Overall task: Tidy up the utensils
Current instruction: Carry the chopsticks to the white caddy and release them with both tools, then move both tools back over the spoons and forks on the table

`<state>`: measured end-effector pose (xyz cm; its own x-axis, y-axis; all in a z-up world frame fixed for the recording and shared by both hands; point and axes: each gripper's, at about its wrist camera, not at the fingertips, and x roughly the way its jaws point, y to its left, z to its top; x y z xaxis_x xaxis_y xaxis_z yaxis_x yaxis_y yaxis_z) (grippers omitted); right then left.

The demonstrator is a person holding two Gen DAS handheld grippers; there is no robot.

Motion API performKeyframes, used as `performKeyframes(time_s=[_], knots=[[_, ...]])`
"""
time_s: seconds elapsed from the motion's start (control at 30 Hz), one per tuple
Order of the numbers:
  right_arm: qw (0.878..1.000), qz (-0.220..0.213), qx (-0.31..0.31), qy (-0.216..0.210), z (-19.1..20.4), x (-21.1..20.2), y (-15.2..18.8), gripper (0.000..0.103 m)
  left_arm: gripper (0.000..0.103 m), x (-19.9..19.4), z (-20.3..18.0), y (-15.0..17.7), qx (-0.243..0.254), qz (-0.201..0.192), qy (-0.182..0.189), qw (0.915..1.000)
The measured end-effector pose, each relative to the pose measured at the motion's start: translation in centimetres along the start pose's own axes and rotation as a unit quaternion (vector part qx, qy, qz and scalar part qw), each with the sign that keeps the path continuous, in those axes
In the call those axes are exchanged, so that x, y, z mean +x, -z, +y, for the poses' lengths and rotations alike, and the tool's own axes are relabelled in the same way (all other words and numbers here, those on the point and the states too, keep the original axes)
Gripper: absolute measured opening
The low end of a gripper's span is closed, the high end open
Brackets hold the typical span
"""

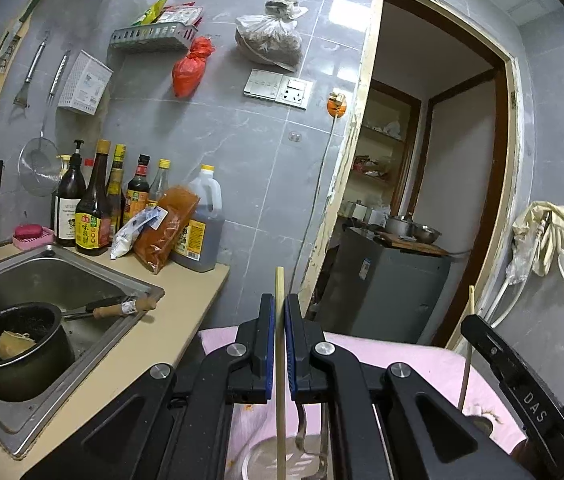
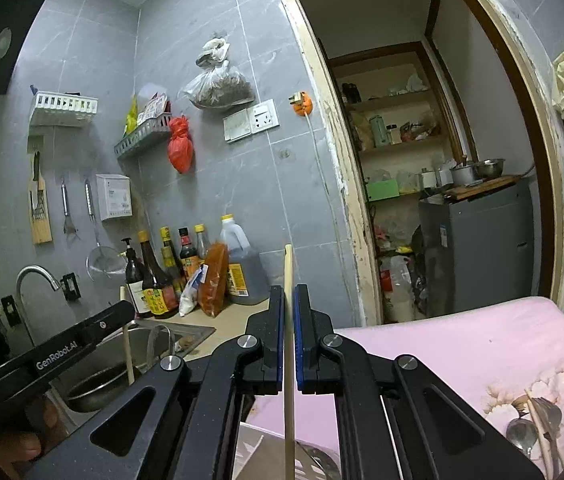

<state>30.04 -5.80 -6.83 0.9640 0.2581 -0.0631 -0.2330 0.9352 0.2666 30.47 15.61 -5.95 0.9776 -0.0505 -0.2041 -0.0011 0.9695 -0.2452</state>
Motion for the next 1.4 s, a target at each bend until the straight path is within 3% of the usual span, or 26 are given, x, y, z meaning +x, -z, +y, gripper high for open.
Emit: performKeyframes(time_s=[0.33,0.5,0.6,0.67,0.77,0.9,1.1,1.4], knots=[[0.999,0.05,0.014,-0.012,-0.7,-1.1,-0.3,0.007,0.006,-0.2,-0.7,0.7,0.003,0.09,0.042,0.9951],[0.996,0.078,0.037,-0.018,-1.8,-2.0,-0.5,0.028,0.006,-0.5,-1.1,0.2,-0.002,0.125,0.056,0.9905],[0.995,0.085,0.046,-0.019,-2.4,-2.9,-1.0,0.028,0.009,-0.8,-1.6,0.0,-0.001,0.139,0.052,0.9889],[0.995,0.088,0.048,-0.018,-3.0,-3.8,-1.6,0.031,0.02,-1.0,-2.0,-0.1,-0.002,0.144,0.05,0.9883],[0.995,0.079,0.052,-0.012,-3.9,-4.9,-2.7,0.045,0.034,-1.9,-2.8,-0.4,-0.006,0.141,0.049,0.9888],[0.996,0.066,0.057,0.002,-5.7,-6.6,-4.6,0.058,0.042,-2.6,-4.5,-1.3,-0.009,0.13,0.05,0.9902],[0.997,0.051,0.048,0.03,-8.8,-8.8,-7.2,0.08,0.065,-3.8,-8.3,-2.4,-0.003,0.099,0.059,0.9933],[0.996,0.035,0.009,0.083,-13.6,-12.3,-9.2,0.094,0.088,-4.9,-15.5,-1.7,0.033,0.056,0.072,0.9953]])
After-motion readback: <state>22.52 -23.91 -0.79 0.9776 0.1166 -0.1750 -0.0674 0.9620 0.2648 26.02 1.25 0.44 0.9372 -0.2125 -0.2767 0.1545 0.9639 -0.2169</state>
